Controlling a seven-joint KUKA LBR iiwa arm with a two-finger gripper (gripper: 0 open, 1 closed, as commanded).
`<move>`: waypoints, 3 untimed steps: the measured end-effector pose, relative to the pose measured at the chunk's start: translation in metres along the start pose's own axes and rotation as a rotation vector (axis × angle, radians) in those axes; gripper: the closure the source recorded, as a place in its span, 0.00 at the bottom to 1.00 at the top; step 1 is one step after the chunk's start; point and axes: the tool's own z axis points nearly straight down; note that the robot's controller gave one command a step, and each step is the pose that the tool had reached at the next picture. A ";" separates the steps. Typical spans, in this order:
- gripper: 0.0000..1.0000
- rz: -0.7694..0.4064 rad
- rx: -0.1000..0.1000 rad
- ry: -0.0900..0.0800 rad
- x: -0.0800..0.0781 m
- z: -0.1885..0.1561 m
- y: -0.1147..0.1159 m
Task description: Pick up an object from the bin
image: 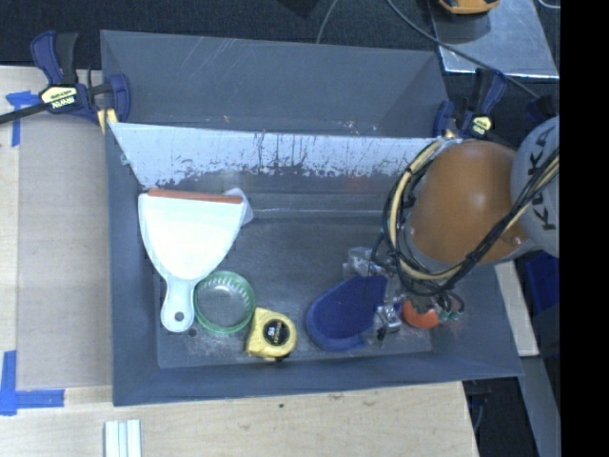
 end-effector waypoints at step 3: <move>0.00 0.263 -0.016 -0.011 0.013 0.063 -0.112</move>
Offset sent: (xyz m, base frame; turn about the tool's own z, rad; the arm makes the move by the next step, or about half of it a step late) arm 0.0409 -0.0158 -0.0422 0.0542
